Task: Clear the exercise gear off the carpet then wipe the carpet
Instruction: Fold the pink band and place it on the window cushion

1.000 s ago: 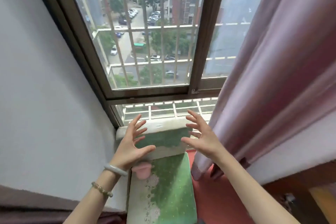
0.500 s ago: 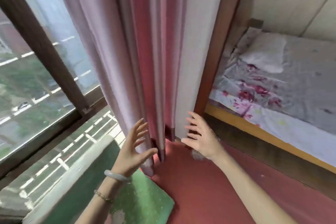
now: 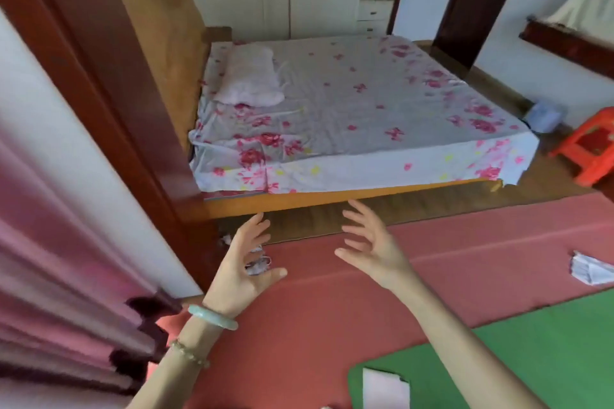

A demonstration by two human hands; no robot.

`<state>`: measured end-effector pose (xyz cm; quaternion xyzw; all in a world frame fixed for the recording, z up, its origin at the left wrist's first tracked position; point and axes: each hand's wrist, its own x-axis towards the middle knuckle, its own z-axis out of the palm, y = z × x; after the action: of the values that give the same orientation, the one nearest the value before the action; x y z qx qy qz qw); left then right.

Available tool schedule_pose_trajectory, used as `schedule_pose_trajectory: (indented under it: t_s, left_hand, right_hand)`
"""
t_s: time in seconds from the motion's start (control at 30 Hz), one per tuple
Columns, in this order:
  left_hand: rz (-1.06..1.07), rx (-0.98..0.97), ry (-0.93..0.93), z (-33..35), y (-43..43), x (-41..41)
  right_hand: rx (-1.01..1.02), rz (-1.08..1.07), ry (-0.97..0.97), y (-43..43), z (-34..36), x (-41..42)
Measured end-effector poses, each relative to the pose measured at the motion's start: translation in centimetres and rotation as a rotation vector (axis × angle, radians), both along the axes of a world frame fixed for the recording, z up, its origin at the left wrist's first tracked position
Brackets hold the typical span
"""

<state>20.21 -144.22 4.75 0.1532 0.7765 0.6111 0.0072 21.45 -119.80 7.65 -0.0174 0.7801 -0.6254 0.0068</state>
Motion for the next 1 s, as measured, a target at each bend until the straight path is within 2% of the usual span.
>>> schedule_pose_trajectory:
  t_s: [0.37, 0.77, 1.0]
  left_hand:
    - [-0.317, -0.066, -0.008, -0.3, 16.2, -8.1]
    - [-0.705, -0.109, -0.083, -1.1, 30.4, -21.4]
    - [-1.003, -0.155, -0.034, -0.7, 39.8, -30.8]
  right_hand:
    - [0.013, -0.356, -0.018, 15.5, -1.9, 0.2]
    - [-0.022, -0.8, -0.018, 25.1, -3.5, -4.5]
    - [-0.029, -1.085, -0.015, 28.1, -3.5, -9.5]
